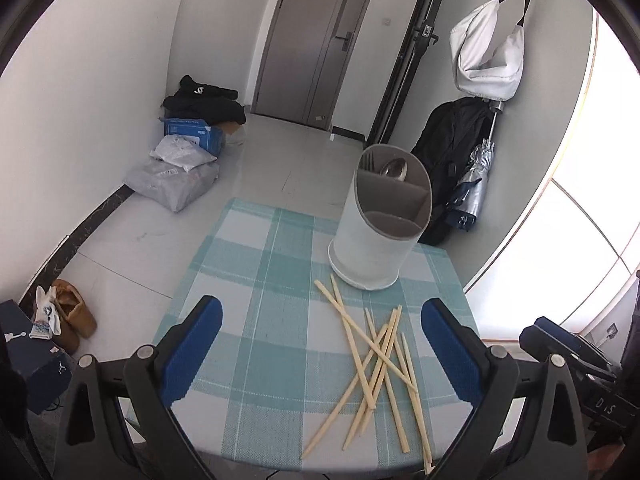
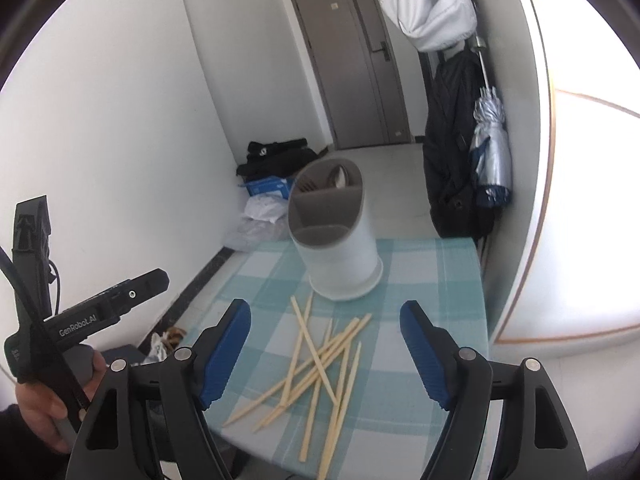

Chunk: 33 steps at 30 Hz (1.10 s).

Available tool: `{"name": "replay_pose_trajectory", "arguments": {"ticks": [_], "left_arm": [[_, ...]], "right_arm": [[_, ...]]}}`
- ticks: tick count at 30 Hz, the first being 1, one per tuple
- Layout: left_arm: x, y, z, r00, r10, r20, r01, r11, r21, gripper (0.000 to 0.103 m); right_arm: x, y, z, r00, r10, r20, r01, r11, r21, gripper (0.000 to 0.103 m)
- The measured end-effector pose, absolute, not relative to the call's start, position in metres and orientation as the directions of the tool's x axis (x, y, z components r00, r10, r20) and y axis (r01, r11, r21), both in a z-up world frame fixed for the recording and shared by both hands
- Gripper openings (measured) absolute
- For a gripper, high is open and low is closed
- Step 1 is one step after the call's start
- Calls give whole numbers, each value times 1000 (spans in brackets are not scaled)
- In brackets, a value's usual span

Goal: Organize utensils
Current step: 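Open both grippers and withdraw them from the caddy, then move the right gripper down to the chopstick pile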

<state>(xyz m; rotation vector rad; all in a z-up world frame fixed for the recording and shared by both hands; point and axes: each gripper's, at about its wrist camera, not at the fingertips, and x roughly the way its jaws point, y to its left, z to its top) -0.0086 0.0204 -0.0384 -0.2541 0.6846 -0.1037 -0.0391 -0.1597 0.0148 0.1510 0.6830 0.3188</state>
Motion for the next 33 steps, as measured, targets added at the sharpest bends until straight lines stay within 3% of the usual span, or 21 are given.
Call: {"name": "replay_pose_trajectory", "arguments": {"ticks": [8,13,24,27,29,33], "left_arm": [[-5,8,-59,728,-149,-669,35,983,-181,98],[3,15,-78,633,-207,-746,40,971,-235,98],[13,50,-80,636,-142,-758,-88,963,-254,98],[14,62,-79,646,-103,-757,-126,963,-239,98],[14,72,-78,649,-79,-756,-166,956,-242,98],[12,95,-82,639,-95,-763,-225,926,-304,98]], "right_arm": [[-35,-163,-15,642,331,-691,-246,943,223,77],[-20,-160,-29,581,309,-753,-240,949,204,77],[51,-101,-41,427,298,-854,-365,921,138,76],[72,-71,-45,385,287,-877,-426,899,107,75],[86,-53,-47,345,292,-892,-456,883,112,67],[106,-15,-53,313,274,-909,-532,844,71,63]]}}
